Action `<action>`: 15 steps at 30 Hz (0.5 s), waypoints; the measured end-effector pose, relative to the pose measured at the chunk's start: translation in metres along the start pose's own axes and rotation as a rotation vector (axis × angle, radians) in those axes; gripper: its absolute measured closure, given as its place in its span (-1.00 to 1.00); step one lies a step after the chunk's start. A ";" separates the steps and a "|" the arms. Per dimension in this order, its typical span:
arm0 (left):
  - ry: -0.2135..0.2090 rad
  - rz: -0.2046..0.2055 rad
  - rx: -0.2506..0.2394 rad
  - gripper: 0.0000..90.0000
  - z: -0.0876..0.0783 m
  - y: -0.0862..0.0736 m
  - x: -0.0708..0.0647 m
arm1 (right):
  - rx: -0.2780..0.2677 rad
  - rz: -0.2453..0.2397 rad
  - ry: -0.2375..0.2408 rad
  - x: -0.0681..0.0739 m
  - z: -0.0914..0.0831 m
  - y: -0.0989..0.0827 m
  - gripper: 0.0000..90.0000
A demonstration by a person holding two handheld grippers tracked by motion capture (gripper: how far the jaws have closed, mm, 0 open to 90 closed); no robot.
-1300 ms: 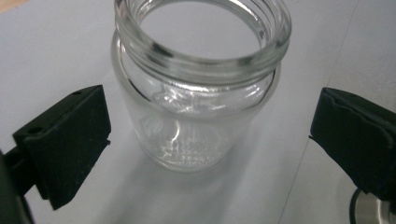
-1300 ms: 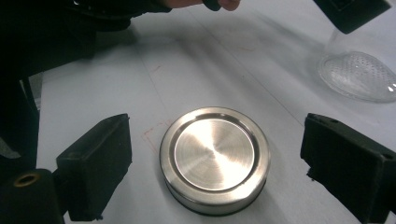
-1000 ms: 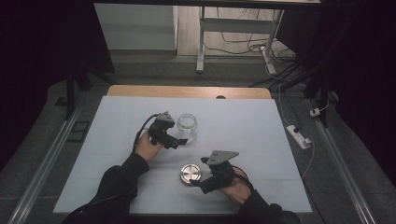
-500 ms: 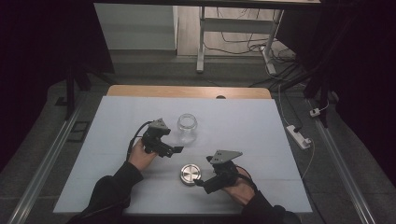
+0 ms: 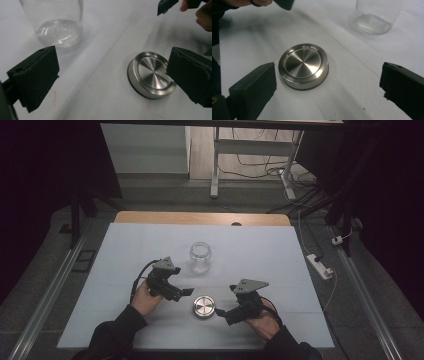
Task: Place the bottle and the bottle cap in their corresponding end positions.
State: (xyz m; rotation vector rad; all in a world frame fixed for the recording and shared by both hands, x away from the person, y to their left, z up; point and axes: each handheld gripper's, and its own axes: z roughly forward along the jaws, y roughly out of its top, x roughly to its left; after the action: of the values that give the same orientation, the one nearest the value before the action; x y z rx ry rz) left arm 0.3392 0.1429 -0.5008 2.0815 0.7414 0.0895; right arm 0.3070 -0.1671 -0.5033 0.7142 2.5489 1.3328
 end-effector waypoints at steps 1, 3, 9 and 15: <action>-0.001 -0.003 -0.001 -1.00 -0.002 -0.002 -0.002 | -0.003 0.006 -0.001 0.000 -0.001 0.000 -0.99; 0.001 -0.005 0.003 -1.00 -0.006 -0.006 -0.005 | -0.007 0.010 -0.005 0.000 -0.004 -0.001 -1.00; 0.025 -0.012 -0.001 -1.00 -0.023 -0.019 -0.015 | -0.011 0.022 -0.021 -0.001 -0.015 -0.005 -1.00; 0.052 -0.021 0.000 -1.00 -0.040 -0.034 -0.022 | -0.016 0.036 -0.045 -0.004 -0.026 -0.010 -1.00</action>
State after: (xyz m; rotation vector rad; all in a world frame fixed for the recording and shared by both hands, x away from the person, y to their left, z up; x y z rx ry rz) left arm 0.2915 0.1745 -0.4988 2.0781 0.7951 0.1325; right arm 0.2971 -0.1928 -0.4965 0.7813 2.4990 1.3309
